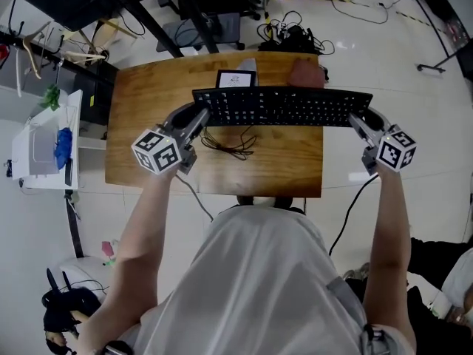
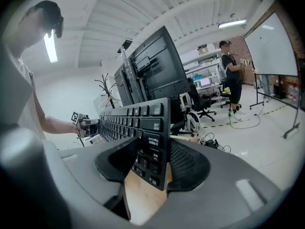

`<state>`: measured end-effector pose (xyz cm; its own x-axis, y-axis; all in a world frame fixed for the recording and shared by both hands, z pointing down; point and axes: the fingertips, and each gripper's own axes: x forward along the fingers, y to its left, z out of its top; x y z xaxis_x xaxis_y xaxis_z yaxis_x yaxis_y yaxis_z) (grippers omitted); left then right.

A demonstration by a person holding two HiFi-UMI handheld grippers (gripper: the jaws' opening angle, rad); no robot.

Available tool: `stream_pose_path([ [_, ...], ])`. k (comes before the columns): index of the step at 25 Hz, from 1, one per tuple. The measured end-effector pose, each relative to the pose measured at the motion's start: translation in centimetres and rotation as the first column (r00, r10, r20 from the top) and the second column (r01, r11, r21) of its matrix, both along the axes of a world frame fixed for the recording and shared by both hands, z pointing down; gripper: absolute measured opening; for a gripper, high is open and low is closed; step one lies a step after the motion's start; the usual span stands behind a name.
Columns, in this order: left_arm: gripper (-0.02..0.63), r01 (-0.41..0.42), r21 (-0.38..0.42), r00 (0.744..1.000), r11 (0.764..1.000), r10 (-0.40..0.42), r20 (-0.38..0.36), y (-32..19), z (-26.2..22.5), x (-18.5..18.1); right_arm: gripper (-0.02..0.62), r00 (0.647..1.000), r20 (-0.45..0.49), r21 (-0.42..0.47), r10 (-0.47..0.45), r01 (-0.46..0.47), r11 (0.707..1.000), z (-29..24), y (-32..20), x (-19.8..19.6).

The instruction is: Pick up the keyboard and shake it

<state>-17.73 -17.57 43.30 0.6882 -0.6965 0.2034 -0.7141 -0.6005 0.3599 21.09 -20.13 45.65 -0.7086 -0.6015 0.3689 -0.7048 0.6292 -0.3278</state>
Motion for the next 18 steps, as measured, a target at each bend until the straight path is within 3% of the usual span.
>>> stream_pose_path([
  [4, 0.109, 0.025, 0.122, 0.999, 0.992, -0.027, 0.017, -0.6, -4.0, -0.7, 0.183, 1.000, -0.004, 0.112, -0.009, 0.010, 0.994, -4.0, -1.2, -0.7],
  [8, 0.113, 0.038, 0.290, 0.998, 0.956, -0.052, 0.040, -1.0, -8.8, -0.6, 0.183, 1.000, 0.001, 0.283, -0.007, 0.006, 0.959, -8.9, -1.6, -0.7],
  [13, 0.115, 0.031, 0.511, 0.996, 0.859, -0.071, 0.060, -0.1, -15.8, -0.8, 0.183, 1.000, 0.030, 0.518, -0.009, -0.008, 0.855, -15.6, -1.0, -1.0],
  [18, 0.120, 0.038, 0.662, 0.992, 0.748, -0.111, 0.068, 1.1, -21.6, -1.0, 0.183, 0.998, 0.061, 0.658, -0.011, -0.031, 0.752, -20.6, 0.0, -1.1],
])
